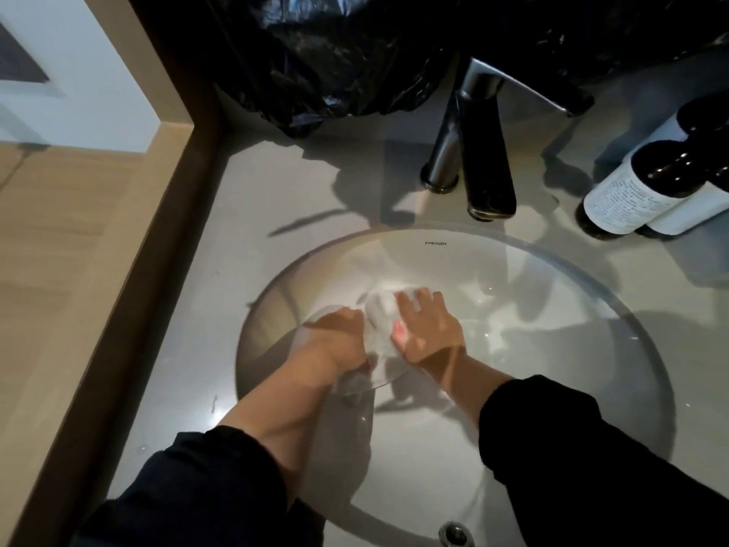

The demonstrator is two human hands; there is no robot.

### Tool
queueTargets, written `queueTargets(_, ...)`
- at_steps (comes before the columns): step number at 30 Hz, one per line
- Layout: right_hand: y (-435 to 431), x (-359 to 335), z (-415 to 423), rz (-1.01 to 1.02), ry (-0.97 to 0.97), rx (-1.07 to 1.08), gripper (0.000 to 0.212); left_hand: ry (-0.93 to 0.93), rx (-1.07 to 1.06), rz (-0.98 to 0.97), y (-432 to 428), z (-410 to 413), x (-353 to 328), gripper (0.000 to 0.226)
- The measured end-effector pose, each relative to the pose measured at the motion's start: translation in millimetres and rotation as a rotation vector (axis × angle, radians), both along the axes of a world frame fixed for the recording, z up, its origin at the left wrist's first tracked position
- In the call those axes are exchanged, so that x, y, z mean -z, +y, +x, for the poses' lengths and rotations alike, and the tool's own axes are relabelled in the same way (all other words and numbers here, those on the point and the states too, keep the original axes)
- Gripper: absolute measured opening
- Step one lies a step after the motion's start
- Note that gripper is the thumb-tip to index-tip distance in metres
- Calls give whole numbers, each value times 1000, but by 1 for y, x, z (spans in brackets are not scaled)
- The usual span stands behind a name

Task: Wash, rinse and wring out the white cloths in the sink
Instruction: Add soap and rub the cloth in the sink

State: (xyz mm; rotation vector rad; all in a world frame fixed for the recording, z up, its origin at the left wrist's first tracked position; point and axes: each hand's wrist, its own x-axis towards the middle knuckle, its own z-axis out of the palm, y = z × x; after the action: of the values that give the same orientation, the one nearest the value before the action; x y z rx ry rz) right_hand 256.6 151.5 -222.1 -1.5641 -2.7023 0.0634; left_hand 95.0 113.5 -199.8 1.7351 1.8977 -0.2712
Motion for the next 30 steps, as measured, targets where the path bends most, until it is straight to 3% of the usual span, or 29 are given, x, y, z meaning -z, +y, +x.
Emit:
queueTargets(7,18,-45,-11,-383,88,179,40,-3,-114,159,-4,5,-18,37)
queueTargets(11,37,-80,22,-677,261,390,39,29,-133,285,-6,2,-46,11)
queueTargets(13,42,-96,64,-853,299,469,30,17,-198,296,-10,-9,-57,13)
queueTargets(15,36,-102,103,-943,268,511,39,107,-146,206,-17,-17,-63,32)
queueTargets(18,23,-97,120,-871,-11,461,60,223,127,142,-23,-9,-54,73)
queueTargets(21,3,-94,108,-674,-225,289,72,86,263,107,-22,15,-34,98)
queueTargets(23,-11,-94,94,-674,-190,218,73,11,278,11,-22,28,-23,102)
queueTargets(26,-25,-75,81,-590,-348,202,82,36,259,17,-21,34,-15,95)
queueTargets(28,-25,-72,83,-524,-359,167,66,47,221,80,-19,32,-13,81)
queueTargets(30,-23,-84,90,-588,-190,174,42,33,213,147,-20,32,-16,84)
